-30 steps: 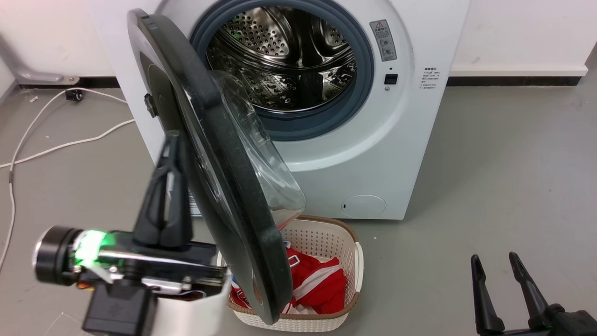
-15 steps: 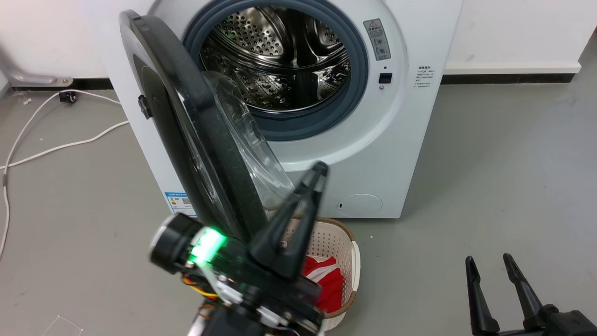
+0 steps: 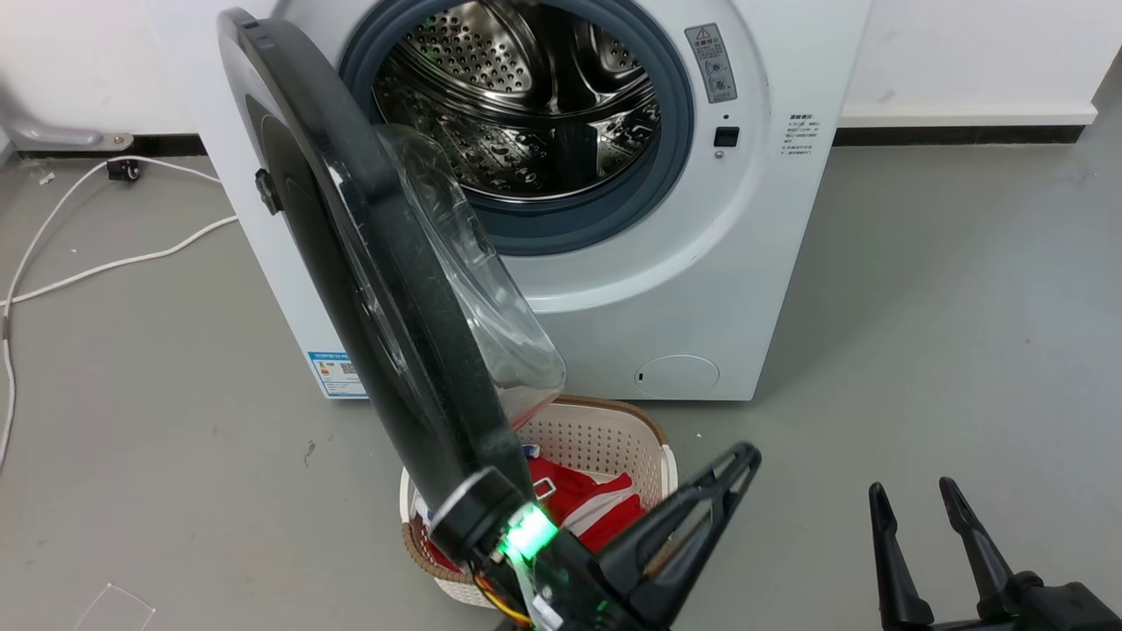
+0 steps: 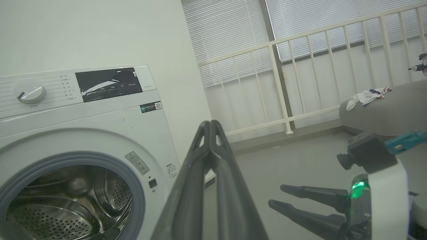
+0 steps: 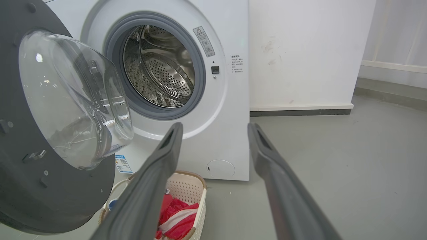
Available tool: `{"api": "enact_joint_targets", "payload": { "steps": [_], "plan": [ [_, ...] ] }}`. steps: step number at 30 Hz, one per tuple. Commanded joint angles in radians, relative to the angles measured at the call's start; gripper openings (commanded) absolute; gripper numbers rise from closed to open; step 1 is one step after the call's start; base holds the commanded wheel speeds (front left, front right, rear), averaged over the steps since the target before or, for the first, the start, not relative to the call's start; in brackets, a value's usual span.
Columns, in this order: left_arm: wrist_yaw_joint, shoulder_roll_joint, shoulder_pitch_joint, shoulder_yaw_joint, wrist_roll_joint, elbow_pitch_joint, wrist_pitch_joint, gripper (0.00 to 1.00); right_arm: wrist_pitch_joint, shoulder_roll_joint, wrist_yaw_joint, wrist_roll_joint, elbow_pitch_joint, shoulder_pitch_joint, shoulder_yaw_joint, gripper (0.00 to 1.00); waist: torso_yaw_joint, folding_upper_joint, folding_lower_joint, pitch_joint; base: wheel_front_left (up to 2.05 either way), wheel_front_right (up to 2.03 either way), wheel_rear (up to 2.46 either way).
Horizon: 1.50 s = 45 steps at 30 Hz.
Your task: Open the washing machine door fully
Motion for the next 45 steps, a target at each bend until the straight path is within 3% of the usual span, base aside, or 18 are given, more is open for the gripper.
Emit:
{"api": "enact_joint_targets", "payload": {
  "steps": [1, 14, 22, 31, 45],
  "plan": [
    [-0.002, 0.012, 0.015, -0.007, -0.001, 0.013, -0.001, 0.0, -0.002, 0.003, 0.0, 0.0, 0.001, -0.009, 0.001, 1.0, 0.001, 0.0, 0.0, 0.002, 0.0, 0.0, 0.0],
    [0.028, 0.045, 0.099, 0.014, -0.062, 0.167, -0.001, 0.0, -0.002, 0.003, 0.0, -0.006, 0.012, -0.023, 0.005, 1.0, 0.001, 0.0, 0.0, 0.027, 0.0, 0.0, 0.0],
    [0.05, 0.043, 0.106, 0.136, -0.1, 0.22, -0.001, 0.0, -0.002, 0.003, 0.0, -0.01, 0.021, -0.032, 0.003, 1.0, 0.0, 0.0, 0.0, 0.039, 0.0, 0.0, 0.0],
    [0.046, 0.04, 0.126, 0.225, -0.1, 0.246, -0.001, 0.0, -0.002, 0.003, 0.0, -0.002, 0.032, -0.026, 0.013, 1.0, 0.012, 0.0, 0.0, 0.03, 0.0, 0.0, 0.0],
    [0.042, 0.049, 0.185, 0.297, -0.077, 0.254, 0.002, 0.0, -0.002, 0.003, 0.0, 0.008, 0.05, -0.014, 0.033, 1.0, 0.133, 0.0, 0.0, 0.024, 0.0, 0.0, 0.0]
  ]
}}
